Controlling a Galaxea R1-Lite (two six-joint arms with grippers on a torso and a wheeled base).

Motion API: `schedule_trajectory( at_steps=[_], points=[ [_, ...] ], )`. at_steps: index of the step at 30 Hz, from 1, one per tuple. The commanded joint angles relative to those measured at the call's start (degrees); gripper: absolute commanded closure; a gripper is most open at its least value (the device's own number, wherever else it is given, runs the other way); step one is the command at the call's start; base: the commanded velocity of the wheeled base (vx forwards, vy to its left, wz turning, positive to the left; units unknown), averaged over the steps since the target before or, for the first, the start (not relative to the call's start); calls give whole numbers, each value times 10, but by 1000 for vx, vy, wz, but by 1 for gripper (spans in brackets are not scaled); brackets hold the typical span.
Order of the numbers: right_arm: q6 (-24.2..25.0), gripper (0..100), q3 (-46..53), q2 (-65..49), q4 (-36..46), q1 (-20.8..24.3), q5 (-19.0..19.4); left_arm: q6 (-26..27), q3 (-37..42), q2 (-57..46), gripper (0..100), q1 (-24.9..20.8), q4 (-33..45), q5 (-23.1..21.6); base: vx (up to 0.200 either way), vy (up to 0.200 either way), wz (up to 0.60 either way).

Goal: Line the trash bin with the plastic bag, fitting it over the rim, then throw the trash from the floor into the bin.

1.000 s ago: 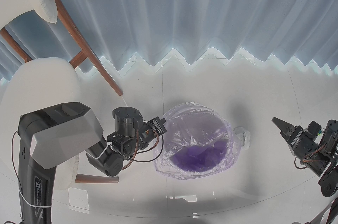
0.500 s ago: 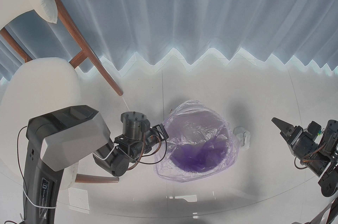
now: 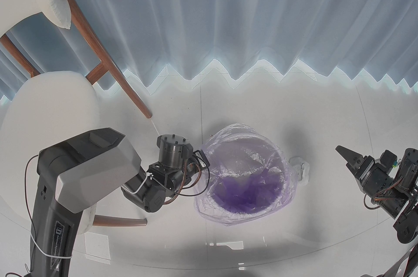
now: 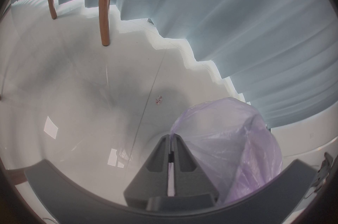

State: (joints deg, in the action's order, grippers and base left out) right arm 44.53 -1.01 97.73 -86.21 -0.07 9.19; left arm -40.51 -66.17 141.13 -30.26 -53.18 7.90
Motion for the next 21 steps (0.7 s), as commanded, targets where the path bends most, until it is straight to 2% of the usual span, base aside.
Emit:
schedule_trajectory(
  at_steps=[1,6,21],
  points=[
    [0,0,10,4,0,0,0,-31,-13,-2,100,12,-3,7,0,0,0],
    [0,0,10,7,0,4,0,-35,-13,0,100,27,1,19,0,0,0],
    [0,0,10,6,0,16,-1,-32,-69,46,100,27,44,26,0,0,0]
  ],
)
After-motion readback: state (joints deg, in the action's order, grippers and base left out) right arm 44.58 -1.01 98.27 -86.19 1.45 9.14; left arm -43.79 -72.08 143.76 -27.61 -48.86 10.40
